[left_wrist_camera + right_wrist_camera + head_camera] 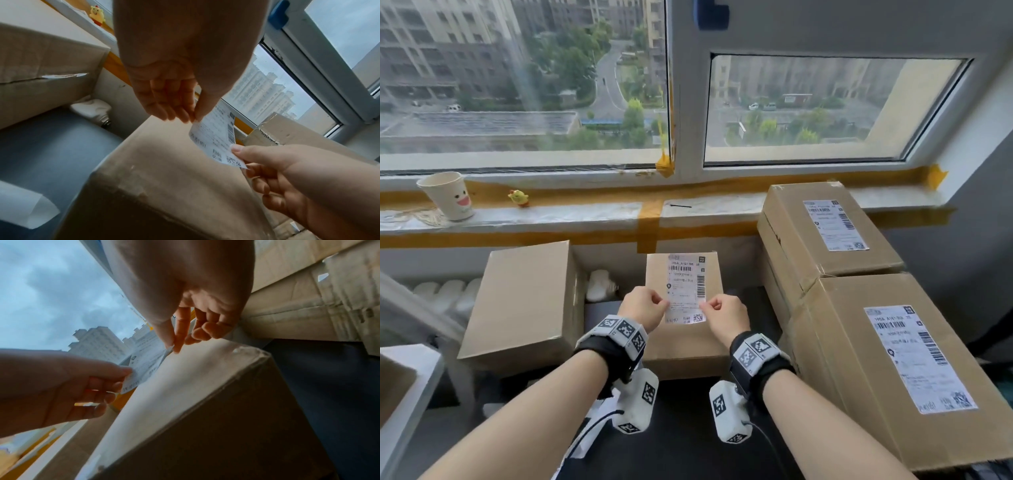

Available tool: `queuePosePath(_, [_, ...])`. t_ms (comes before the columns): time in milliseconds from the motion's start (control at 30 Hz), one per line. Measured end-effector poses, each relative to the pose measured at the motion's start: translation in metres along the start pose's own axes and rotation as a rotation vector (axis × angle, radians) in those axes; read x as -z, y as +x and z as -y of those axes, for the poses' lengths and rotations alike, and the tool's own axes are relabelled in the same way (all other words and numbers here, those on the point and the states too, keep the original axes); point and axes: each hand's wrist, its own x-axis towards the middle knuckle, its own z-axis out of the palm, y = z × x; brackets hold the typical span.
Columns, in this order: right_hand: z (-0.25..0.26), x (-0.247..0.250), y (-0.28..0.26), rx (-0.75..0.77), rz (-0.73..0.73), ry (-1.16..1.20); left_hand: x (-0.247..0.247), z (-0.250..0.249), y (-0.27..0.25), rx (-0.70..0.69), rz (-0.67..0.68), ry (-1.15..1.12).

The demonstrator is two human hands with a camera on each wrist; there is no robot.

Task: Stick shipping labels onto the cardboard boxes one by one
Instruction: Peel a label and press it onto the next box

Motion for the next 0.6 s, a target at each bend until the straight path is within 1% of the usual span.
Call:
queuePosePath(100, [0.000,-0.003,0.001,0.000,0.005,-0.135,-0.007,0.005,0.001,0.056,0.027,-0.001])
queuePosePath(267, [0.001,-0.008,0.002,0.024,-0.009,-0.298,-0.013,0.007,-0.001,0.079,0.033,0.020])
queuePosePath(600, [0.005,-0.009,0.005,0.025,0.002,-0.389,-0.017,0.004,0.001,0.100,0.018,0.042])
